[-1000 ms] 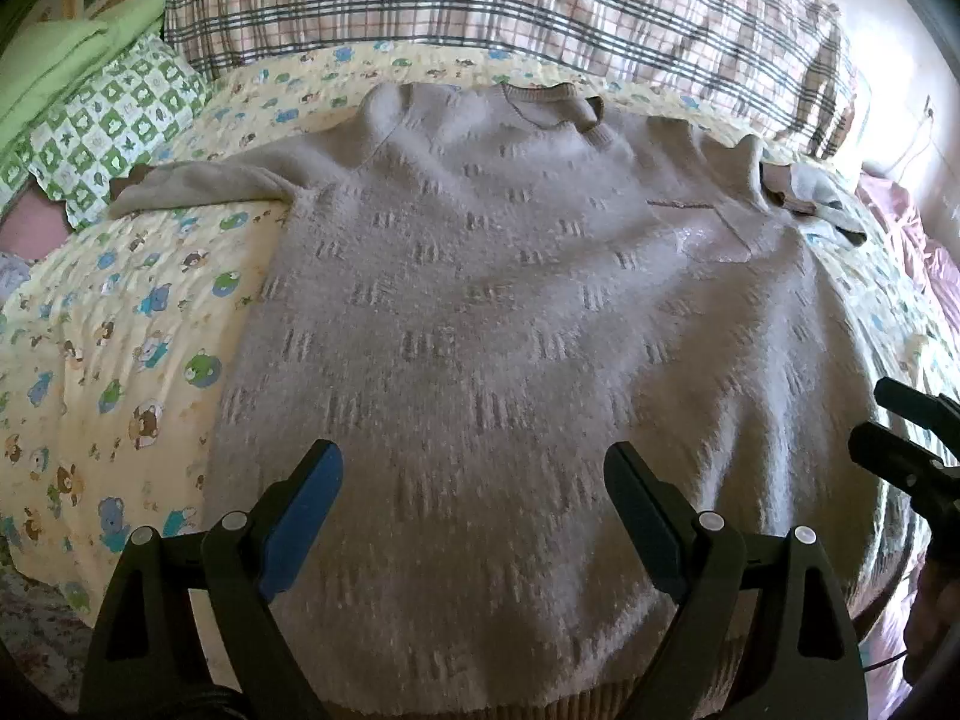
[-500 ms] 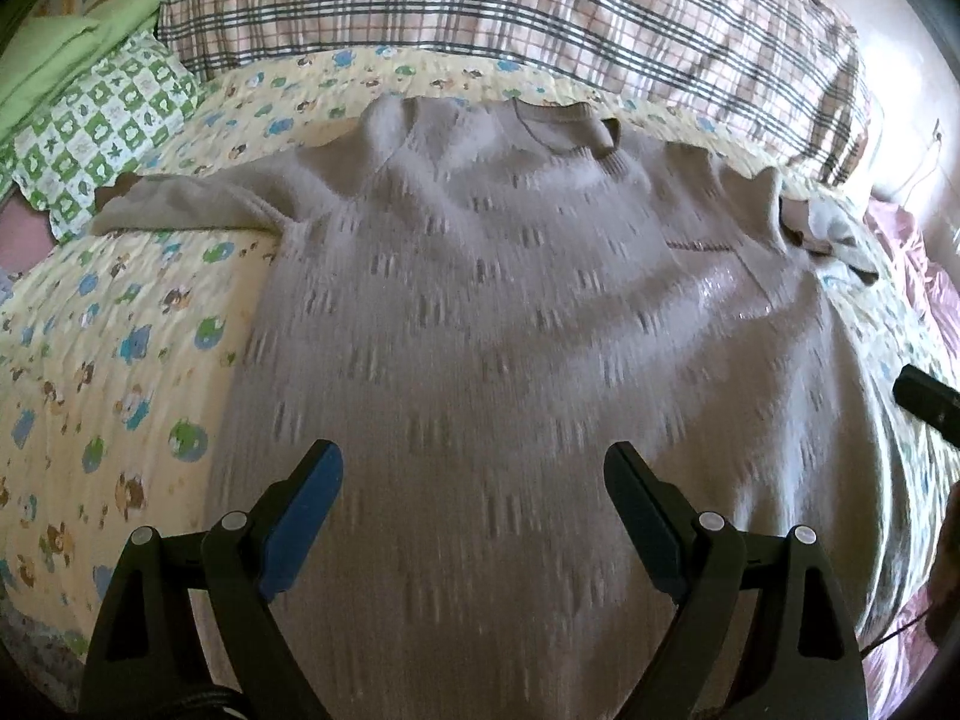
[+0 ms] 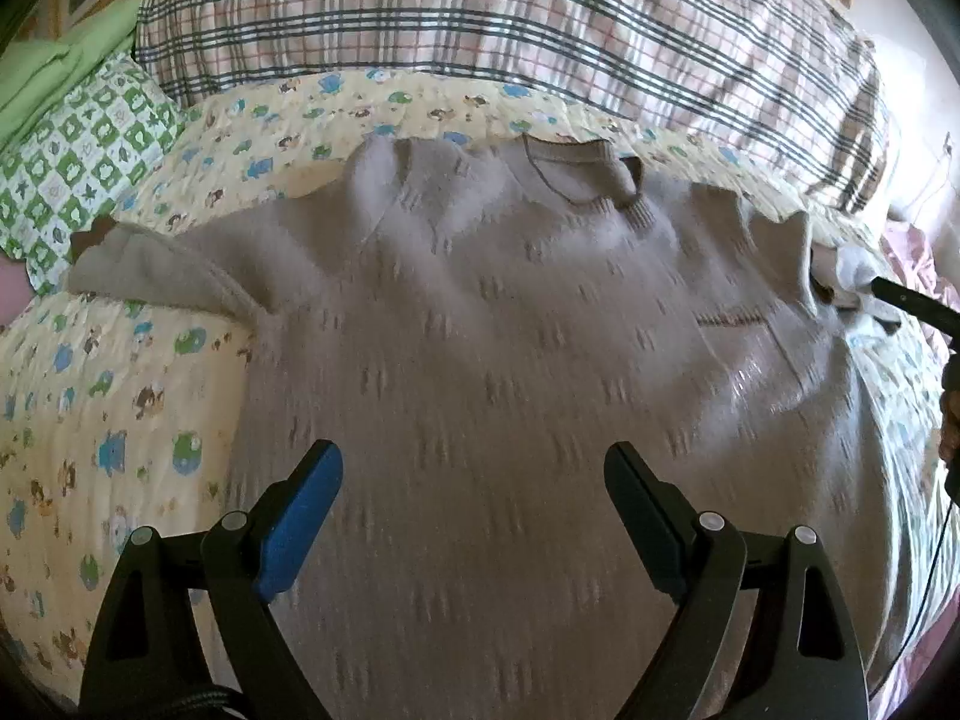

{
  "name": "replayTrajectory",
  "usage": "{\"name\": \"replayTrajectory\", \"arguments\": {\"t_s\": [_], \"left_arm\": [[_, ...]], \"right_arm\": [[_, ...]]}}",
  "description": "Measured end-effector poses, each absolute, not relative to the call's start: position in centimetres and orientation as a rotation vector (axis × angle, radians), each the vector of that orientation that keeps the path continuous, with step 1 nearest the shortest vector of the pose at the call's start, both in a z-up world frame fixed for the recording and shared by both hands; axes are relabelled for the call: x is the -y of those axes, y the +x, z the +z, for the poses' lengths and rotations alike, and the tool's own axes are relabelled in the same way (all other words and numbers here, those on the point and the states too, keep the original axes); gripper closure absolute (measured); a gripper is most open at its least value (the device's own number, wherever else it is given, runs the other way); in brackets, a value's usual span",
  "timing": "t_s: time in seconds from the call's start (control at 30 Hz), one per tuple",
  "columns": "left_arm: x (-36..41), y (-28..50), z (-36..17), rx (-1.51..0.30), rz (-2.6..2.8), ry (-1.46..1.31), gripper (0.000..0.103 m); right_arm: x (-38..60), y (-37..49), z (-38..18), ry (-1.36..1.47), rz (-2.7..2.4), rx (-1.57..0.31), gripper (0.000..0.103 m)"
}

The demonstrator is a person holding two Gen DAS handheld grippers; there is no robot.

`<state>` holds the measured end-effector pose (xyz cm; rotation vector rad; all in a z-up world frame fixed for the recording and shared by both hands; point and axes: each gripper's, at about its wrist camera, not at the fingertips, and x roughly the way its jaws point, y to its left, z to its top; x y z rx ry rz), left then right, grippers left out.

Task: Fold small clothes
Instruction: 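Grasp the brown ribbed hem of the grey sweater with the right gripper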

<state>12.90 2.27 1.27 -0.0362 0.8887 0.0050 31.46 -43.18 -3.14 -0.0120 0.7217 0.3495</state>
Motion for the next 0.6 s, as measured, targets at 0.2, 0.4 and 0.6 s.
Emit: {"name": "replayTrajectory", "arguments": {"t_s": [0.2, 0.4, 0.6], "left_arm": [[-2.6, 14.7, 1.2, -0.896, 0.024, -0.055, 0.013], [-2.6, 15.4, 0.3, -0.928, 0.020, -0.069, 0.013], [-2.9, 15.3, 0.0, -0.937, 0.003, -0.089, 0.013]], "right_arm": [[41.7, 35.1, -5.4, -0.113, 0.367, -0.770, 0.025], [42.3, 37.5, -8.5, -0.114, 0.337, -0.859, 0.061], [42.5, 35.0, -5.7, 0.002, 0.361, -0.802, 0.095]]}}
